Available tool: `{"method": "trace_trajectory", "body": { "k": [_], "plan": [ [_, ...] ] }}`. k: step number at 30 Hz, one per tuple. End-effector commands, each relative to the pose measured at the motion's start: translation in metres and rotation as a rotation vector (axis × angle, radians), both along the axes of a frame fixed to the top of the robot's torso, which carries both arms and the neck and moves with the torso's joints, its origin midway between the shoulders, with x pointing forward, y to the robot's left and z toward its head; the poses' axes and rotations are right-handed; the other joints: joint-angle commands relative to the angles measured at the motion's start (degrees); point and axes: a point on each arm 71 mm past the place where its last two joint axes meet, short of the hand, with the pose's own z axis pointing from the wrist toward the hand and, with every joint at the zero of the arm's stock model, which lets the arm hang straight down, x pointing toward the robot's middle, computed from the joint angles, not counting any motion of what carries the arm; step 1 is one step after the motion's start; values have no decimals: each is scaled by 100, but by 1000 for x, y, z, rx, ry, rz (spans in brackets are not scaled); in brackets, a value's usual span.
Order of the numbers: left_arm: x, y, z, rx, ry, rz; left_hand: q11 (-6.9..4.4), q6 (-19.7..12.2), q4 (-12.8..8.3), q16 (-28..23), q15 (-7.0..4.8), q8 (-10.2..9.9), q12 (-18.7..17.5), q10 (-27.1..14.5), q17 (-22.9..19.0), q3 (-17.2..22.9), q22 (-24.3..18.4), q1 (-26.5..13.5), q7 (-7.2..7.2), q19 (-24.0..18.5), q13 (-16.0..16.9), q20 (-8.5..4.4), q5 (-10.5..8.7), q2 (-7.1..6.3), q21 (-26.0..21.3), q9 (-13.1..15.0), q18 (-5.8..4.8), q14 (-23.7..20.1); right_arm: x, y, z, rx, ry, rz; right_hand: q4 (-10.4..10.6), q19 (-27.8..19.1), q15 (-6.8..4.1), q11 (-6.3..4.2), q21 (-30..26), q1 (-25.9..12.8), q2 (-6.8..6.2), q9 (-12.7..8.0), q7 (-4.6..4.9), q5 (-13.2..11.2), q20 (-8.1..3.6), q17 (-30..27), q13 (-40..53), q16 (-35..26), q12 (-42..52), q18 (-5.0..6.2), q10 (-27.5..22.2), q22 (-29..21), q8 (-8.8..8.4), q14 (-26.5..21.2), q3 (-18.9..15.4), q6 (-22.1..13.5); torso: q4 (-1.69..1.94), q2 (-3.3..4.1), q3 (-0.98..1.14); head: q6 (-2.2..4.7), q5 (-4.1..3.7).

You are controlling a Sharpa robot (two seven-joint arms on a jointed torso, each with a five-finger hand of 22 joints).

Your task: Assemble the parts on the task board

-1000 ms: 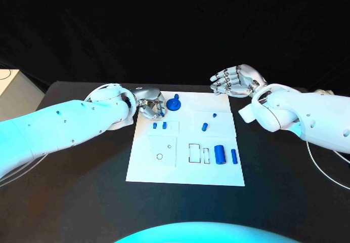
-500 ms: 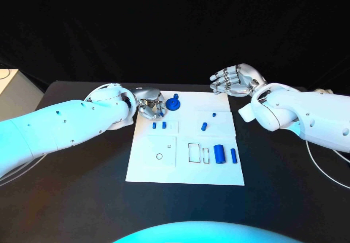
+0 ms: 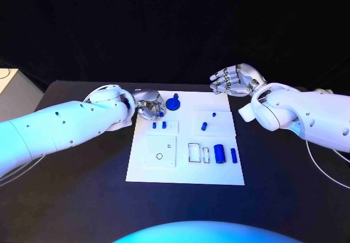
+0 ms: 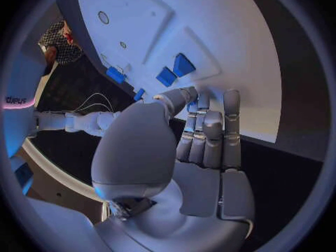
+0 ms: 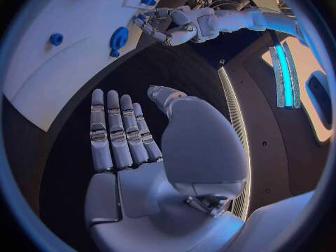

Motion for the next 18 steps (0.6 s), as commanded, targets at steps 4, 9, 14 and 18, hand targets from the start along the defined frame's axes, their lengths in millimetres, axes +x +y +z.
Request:
{"method": "trace_trajectory", "body": {
  "k": [4,9,14,18],
  "plan": [
    [0,1,0,9,1,4,14,-188,5,20,18,-162,-23,-72,-37,-27,-18,-96,-19,-36,51,-4,-4,-44,-54,-57,84,-61,0,1,0,2,1,10,-39,-33,6,12,-21,-45,30,-5,79,27,2,-5,-4,-31,-4,38,-46,-5,-17,-9,7,-34,-2,-2,1,1,2],
    [0,2,0,4,-6,9,13,-290,8,35,19,-247,-12,-79,-40,-20,-27,-106,-37,-30,83,-4,-3,-64,-65,-93,85,-62,0,0,0,2,0,8,-44,-42,14,22,-23,-54,21,-11,90,24,8,-25,-28,-50,-7,36,-63,-36,-27,-16,-1,-54,-5,3,3,3,6],
    [0,4,1,3,-10,18,11,-319,5,39,18,-272,-5,-78,-43,-16,-29,-101,-40,-27,96,-6,-2,-68,-67,-104,86,-62,0,0,-1,1,2,8,-47,-45,16,24,-23,-54,21,-13,92,24,10,-30,-35,-56,-7,36,-68,-45,-29,-19,-2,-59,-1,0,4,10,-3],
    [2,8,1,5,-14,31,11,-354,1,43,17,-301,-2,-84,-49,-12,-32,-97,-44,-23,108,-8,-1,-74,-69,-116,86,-64,0,0,-2,-11,10,11,-88,-48,17,19,-19,-16,22,-11,75,26,14,-55,-67,-75,-4,39,-80,-86,-17,-15,12,-47,-1,-1,3,28,-5]
  ]
}}
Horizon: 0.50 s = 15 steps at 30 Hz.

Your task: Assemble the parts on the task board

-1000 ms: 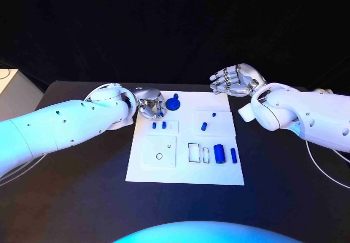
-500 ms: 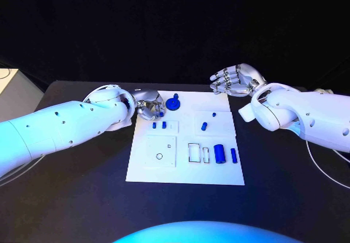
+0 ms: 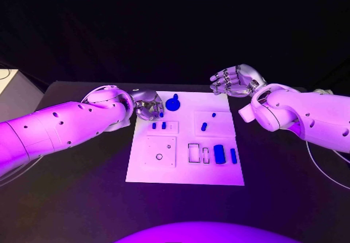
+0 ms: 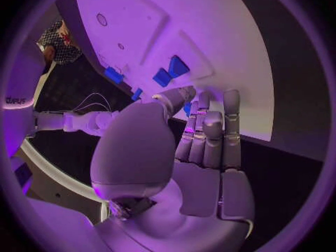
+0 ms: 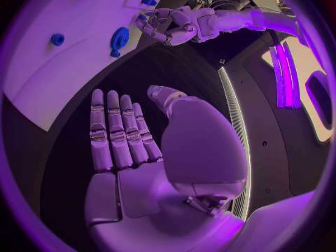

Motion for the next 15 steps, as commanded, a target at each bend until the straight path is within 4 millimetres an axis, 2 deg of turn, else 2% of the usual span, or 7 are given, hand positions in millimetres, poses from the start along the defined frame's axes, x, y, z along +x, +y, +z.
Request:
{"method": "trace_trajectory", "body": {
  "k": [1,5,6,7,9,10,15],
  "plan": [
    [2,4,1,1,-11,14,2,-48,1,20,-5,-38,-3,-61,-14,-11,-6,-33,0,-21,9,-9,-1,-13,-25,-13,86,-46,0,0,-2,-19,12,17,-62,-18,13,-28,-14,-2,21,-4,52,23,-10,-17,-25,-16,0,41,-35,-30,-12,-1,9,-22,0,-3,0,20,-9],
    [5,12,2,-10,-15,36,26,-134,3,-21,13,-108,-22,-134,-175,-2,-15,-35,-6,-23,28,-7,3,-25,-37,-42,84,-146,-1,2,-4,-87,16,51,-348,558,-175,-125,227,246,5,-5,-59,-140,-223,4,-170,202,4,50,10,-39,36,594,121,95,-5,-5,0,49,-34],
    [5,16,3,-24,-14,48,72,-198,0,-197,55,-156,-65,-254,-643,22,-30,-25,0,-61,25,3,9,-30,-71,-62,80,-478,-1,2,-5,-113,14,65,-425,756,-244,-164,329,296,21,-7,-93,-166,-313,21,-194,266,11,39,91,-9,48,775,138,157,-6,-6,-1,59,-45],
    [8,23,5,-64,-8,79,162,-200,-23,-590,115,-178,-144,-461,-1492,81,-67,19,34,-184,3,51,20,-26,-160,-72,73,-1120,-2,3,-5,-142,12,78,-563,1087,-379,-245,546,397,62,-9,-145,-232,-470,78,-197,411,39,31,288,87,70,1122,124,278,-8,-7,-1,72,-59],
    [10,33,8,-135,13,123,221,-94,-149,-994,146,-157,-152,-583,-1733,283,-52,180,191,-406,-13,72,36,42,-196,-73,80,-1375,-3,4,-8,-224,3,106,-715,1380,-518,-333,836,479,113,-38,-201,-259,-650,160,-201,560,24,12,528,253,46,1480,60,384,-9,-13,0,137,-109],
    [11,39,10,-186,30,153,255,-45,-158,-1190,178,-140,-173,-686,-1848,326,-59,158,222,-534,-34,92,42,31,-241,-73,80,-1474,-3,4,-9,-266,-5,116,-764,1426,-549,-351,942,494,138,-55,-210,-284,-702,188,-208,593,-21,-3,591,326,29,1573,43,436,-3,-15,0,135,-134],
    [12,68,20,-461,118,283,271,-40,-85,-1450,211,-148,-80,-722,-2044,226,-143,-22,263,-644,-47,154,6,34,-379,-91,89,-1444,-6,4,-13,-500,-71,149,-945,1697,-729,-462,1746,417,182,-184,-275,-397,-938,515,-200,978,-371,-29,956,900,-134,2269,-6,725,-2,-24,3,188,-205]
  ]
}}
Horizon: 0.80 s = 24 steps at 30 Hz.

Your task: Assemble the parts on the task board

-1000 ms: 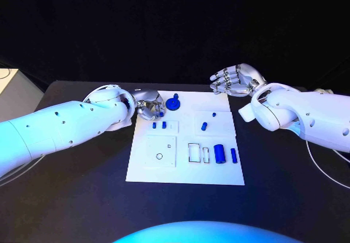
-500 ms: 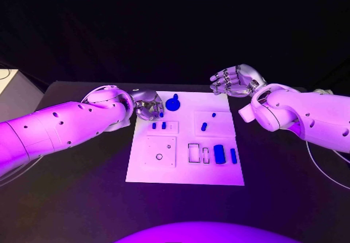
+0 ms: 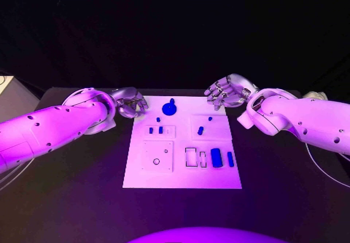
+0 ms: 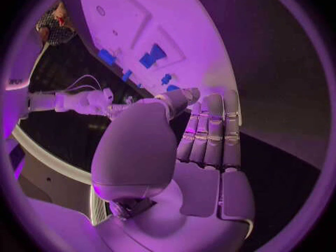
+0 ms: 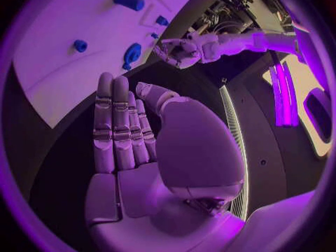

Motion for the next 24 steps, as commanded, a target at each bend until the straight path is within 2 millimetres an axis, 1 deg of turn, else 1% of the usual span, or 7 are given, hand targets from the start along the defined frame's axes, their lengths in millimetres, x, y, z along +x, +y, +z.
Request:
{"method": "trace_trajectory", "body": {
  "k": [1,8,14,15,17,19,24],
  "plan": [
    [0,14,9,-351,79,114,-7,8,86,-29,19,22,75,11,-45,-117,-69,-158,68,5,1,19,-23,-17,-106,-7,90,81,-3,3,-7,-317,-71,74,-44,200,-92,-68,391,-87,10,-49,-51,-81,-78,243,12,308,-144,-24,190,269,-67,396,14,130,2,-5,0,70,-85],
    [-16,33,20,-713,173,126,0,30,291,-160,55,49,207,-52,-150,-529,-448,-335,75,110,-7,70,-32,-44,-611,-5,90,34,-8,5,-14,-584,-179,98,35,429,-151,-146,1188,-387,-212,-114,-136,-267,-110,1388,41,1783,-632,-1,524,894,-268,672,407,313,10,0,-21,161,-245],
    [-33,34,26,-841,207,73,1,52,389,-219,56,70,262,-77,-188,-689,-650,-342,74,244,-14,68,-27,-45,-861,-2,87,35,-12,6,-18,-695,-230,83,142,778,-112,-113,2816,-550,-401,-76,-142,-313,-64,2818,40,3762,-781,-232,336,2599,-324,781,467,312,27,7,-18,186,-265],
    [-35,34,26,-854,208,66,1,52,389,-219,56,70,262,-77,-188,-689,-650,-342,74,244,-14,68,-27,-45,-861,-2,87,35,-13,6,-19,-705,-231,83,156,817,-113,-112,3022,-561,-419,-71,-144,-318,-59,2964,46,3973,-778,-262,328,2818,-333,788,460,304,35,4,-24,179,-267],
    [-40,33,27,-875,205,54,2,49,430,-233,57,71,278,-83,-197,-754,-711,-366,75,284,-17,71,-23,-70,-938,-4,85,39,-15,7,-21,-717,-231,85,179,850,-110,-110,3259,-580,-442,-64,-145,-328,-52,3140,50,4233,-780,-294,299,3070,-350,788,442,283,35,3,-23,184,-255],
    [-44,33,27,-893,200,43,-3,42,502,-245,59,73,301,-97,-204,-859,-805,-409,71,343,-20,77,-14,-106,-1057,-6,84,49,-17,9,-24,-725,-232,90,185,759,-89,-93,3109,-571,-464,-70,-133,-326,-38,3054,41,4184,-795,-259,191,2916,-401,716,398,205,42,-4,-24,189,-240],
    [-50,31,27,-928,198,33,-3,47,534,-250,57,78,315,-104,-206,-896,-854,-404,68,381,-21,77,-8,-98,-1118,-6,85,53,-19,13,-27,-732,-227,99,190,788,-89,-89,3293,-566,-458,-67,-128,-326,-33,3197,43,4371,-787,-289,172,3121,-408,731,380,201,56,-6,-33,191,-258]
  ]
}}
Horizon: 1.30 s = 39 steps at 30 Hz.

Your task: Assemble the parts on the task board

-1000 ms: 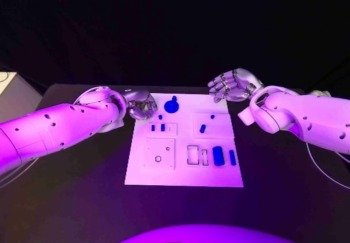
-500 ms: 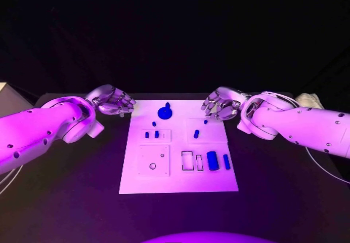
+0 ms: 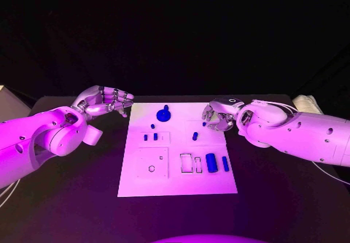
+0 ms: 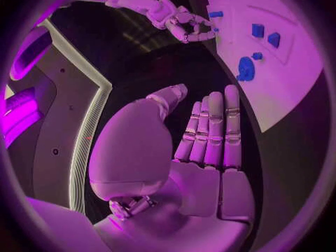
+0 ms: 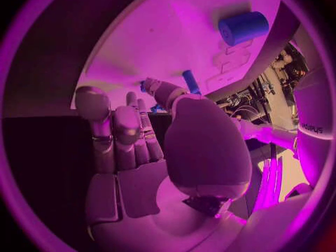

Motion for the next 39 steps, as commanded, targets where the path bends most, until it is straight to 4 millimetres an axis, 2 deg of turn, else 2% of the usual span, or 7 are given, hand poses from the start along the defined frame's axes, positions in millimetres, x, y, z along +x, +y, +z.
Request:
{"method": "trace_trajectory", "body": {
  "k": [1,3,7,10,14,23,39],
  "plan": [
    [-4,-3,5,-111,-24,-11,6,17,5,-38,4,39,42,-34,-10,-32,-26,-30,-3,38,-7,-7,-5,30,-34,-2,85,22,-1,1,-3,-69,-18,-6,4,7,24,4,119,12,-11,4,6,-27,4,97,2,134,-9,-74,-36,130,-22,251,-40,-27,6,-2,-9,8,1],
    [-6,-3,5,-126,-24,-10,6,17,4,-39,3,39,45,-34,-11,-31,-33,-18,-3,45,-7,-8,-3,36,-42,-2,86,23,-1,2,-5,-71,-16,-5,6,29,25,7,240,32,5,13,10,-21,8,178,8,256,2,-90,-31,258,-17,263,-38,-9,6,-3,-14,8,2],
    [-7,-2,6,-144,-22,-6,7,23,8,-43,2,43,52,-36,-13,-32,-53,10,-1,67,-8,-12,1,54,-65,-2,86,23,-2,5,-8,-65,-16,0,35,73,11,-13,512,46,47,41,-1,2,8,344,40,511,57,-123,106,550,11,279,11,64,-8,9,-2,-2,28],
    [-8,-2,6,-150,-20,-3,8,26,9,-46,2,45,54,-37,-14,-30,-61,22,1,76,-9,-14,2,64,-75,-2,86,22,-3,8,-9,-52,-25,5,51,99,-11,-30,738,92,121,74,-13,-90,-1,474,54,724,59,-151,195,795,45,284,160,147,-7,12,3,-9,29],
    [-8,-2,6,-154,-18,-3,10,29,6,-52,1,47,58,-42,-17,-23,-78,58,5,97,-11,-19,5,84,-93,-3,86,19,-3,11,-11,-41,-30,7,74,97,-14,-42,834,80,136,97,-19,-112,-8,516,59,816,55,-160,249,901,68,277,258,201,4,14,4,-30,26],
    [-9,-2,5,-153,-12,0,12,32,-3,-62,-1,49,64,-46,-22,-6,-97,117,10,127,-16,-27,8,118,-113,-5,85,16,-1,18,-18,-32,-17,3,82,130,-72,-128,1253,78,341,227,-105,-108,-45,718,100,1161,75,-217,517,1369,227,291,477,454,-4,13,7,-75,34],
    [-9,-1,4,-147,1,2,20,31,-43,-82,-3,47,62,-69,-31,20,-110,218,21,163,-29,-40,15,142,-123,-11,84,7,-1,22,-19,-1,-32,-31,-100,233,-183,-272,1874,121,602,514,-232,-129,-133,791,221,1388,97,-323,961,2066,536,295,539,707,-10,4,9,-131,16]
  ]
}}
